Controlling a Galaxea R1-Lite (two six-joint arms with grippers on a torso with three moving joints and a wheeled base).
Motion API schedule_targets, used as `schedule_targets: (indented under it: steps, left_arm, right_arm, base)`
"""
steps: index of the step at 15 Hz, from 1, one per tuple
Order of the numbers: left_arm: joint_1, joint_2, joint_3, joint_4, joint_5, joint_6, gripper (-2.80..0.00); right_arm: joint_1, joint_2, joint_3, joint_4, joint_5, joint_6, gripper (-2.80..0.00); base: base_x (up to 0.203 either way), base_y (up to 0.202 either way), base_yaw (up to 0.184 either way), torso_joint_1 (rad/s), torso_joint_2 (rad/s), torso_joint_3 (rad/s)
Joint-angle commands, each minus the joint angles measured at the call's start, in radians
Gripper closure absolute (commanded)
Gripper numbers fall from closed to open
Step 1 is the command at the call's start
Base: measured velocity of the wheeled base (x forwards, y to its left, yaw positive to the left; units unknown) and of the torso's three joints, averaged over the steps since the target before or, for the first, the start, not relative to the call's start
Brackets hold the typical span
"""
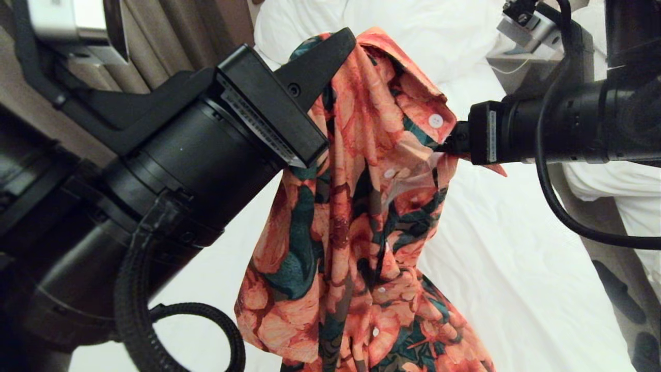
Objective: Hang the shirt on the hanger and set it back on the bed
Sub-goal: Hook the other side of the shirt onto the hanger
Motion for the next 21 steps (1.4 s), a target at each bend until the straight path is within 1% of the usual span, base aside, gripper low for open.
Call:
schedule_targets:
  steps: [1,5,7,10,11,13,14,17,19,20,21]
  left_arm:
    - [-0.001,0.002,0.0,-0.007,0.001,0.0,0.0]
    - [-0.001,0.006,0.001,-0.007,0.001,0.0,0.0]
    - [-0.001,0.007,0.001,-0.007,0.001,-0.001,0.0]
    - [-0.001,0.007,0.001,-0.007,0.001,-0.001,0.0]
    - [-0.001,0.01,0.001,-0.007,0.001,-0.001,0.0]
    - [-0.001,0.013,0.001,-0.007,0.001,-0.001,0.0]
    - [-0.001,0.013,0.001,-0.007,0.001,-0.001,0.0]
    - [-0.001,0.013,0.001,-0.007,0.001,-0.001,0.0]
    - [-0.001,0.015,0.001,-0.007,0.001,-0.001,0.0]
    - [-0.001,0.015,0.001,-0.007,0.001,0.0,0.0]
    - [-0.001,0.015,0.001,-0.007,0.001,0.0,0.0]
  right_arm:
    - [-0.005,-0.019,-0.005,0.028,0.0,0.001,-2.8]
    - [-0.046,-0.055,0.003,0.056,0.007,0.006,-2.8]
    - [-0.047,-0.055,-0.006,0.055,0.02,0.054,-2.8]
    - [-0.057,-0.054,-0.005,0.05,0.031,0.063,-2.8]
    - [-0.059,-0.065,-0.005,0.049,0.052,0.068,-2.8]
    - [-0.087,-0.087,-0.001,0.058,0.15,0.064,-2.8]
    - [-0.1,-0.082,-0.006,0.083,0.157,0.049,-2.8]
    - [-0.125,-0.06,-0.062,0.241,0.154,0.036,-2.8]
    - [-0.138,-0.022,-0.132,0.356,0.12,0.035,-2.8]
    - [-0.139,-0.011,-0.149,0.392,0.097,0.035,-2.8]
    - [-0.139,-0.011,-0.148,0.399,0.094,0.035,-2.8]
  base:
    - [0.0,0.0,0.0,0.0,0.0,0.0]
    - [0.0,0.0,0.0,0.0,0.0,0.0]
    - [0.0,0.0,0.0,0.0,0.0,0.0]
    - [0.0,0.0,0.0,0.0,0.0,0.0]
    - [0.0,0.0,0.0,0.0,0.0,0.0]
    - [0.0,0.0,0.0,0.0,0.0,0.0]
    - [0.0,0.0,0.0,0.0,0.0,0.0]
    - [0.0,0.0,0.0,0.0,0.0,0.0]
    - [0.0,0.0,0.0,0.0,0.0,0.0]
    - [0.0,0.0,0.0,0.0,0.0,0.0]
    - [0.0,0.0,0.0,0.0,0.0,0.0]
